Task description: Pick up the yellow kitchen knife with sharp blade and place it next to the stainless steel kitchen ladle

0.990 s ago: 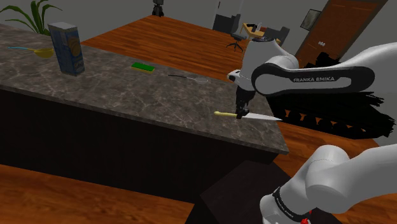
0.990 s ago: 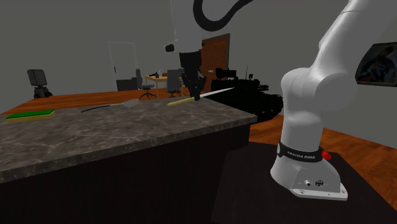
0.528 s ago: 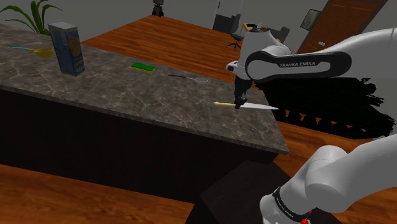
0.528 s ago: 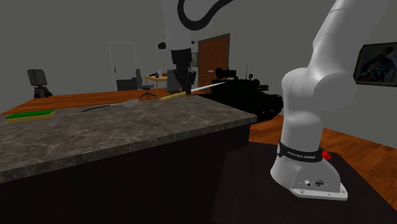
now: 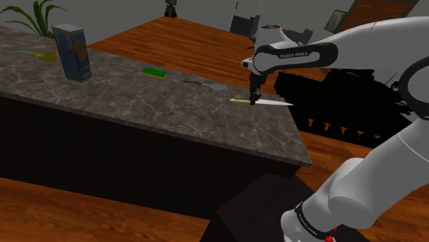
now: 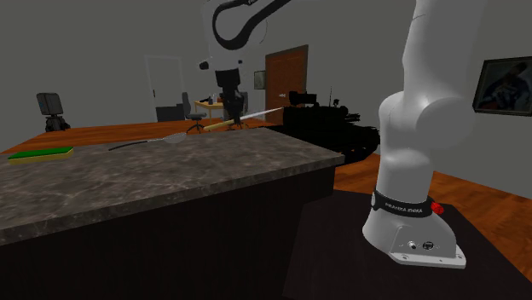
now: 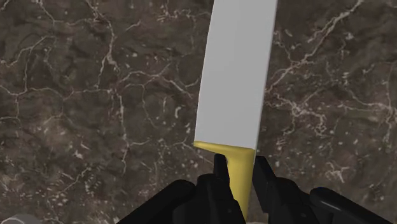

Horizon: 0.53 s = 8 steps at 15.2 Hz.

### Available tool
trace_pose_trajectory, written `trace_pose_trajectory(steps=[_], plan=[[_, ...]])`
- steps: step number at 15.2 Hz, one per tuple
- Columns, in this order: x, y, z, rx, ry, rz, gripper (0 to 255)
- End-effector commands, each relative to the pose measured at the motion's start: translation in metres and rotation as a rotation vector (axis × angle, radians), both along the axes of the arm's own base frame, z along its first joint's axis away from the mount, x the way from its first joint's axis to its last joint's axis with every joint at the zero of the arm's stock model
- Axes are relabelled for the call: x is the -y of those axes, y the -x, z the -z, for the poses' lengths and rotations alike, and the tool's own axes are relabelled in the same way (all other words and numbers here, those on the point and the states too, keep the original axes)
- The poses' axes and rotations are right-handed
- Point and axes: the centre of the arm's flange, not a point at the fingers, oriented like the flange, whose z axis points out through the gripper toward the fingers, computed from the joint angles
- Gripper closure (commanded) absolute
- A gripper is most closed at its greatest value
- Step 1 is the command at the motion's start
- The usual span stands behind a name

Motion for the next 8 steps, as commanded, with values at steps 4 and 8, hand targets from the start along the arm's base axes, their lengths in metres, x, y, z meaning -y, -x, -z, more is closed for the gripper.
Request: trace_pose_trajectory(steps=[4, 8], plan=[[0.043, -0.051, -0.001, 0.000, 0.001, -0.001, 255], [0.076, -0.092, -0.001, 0.000, 0.001, -0.001, 255]])
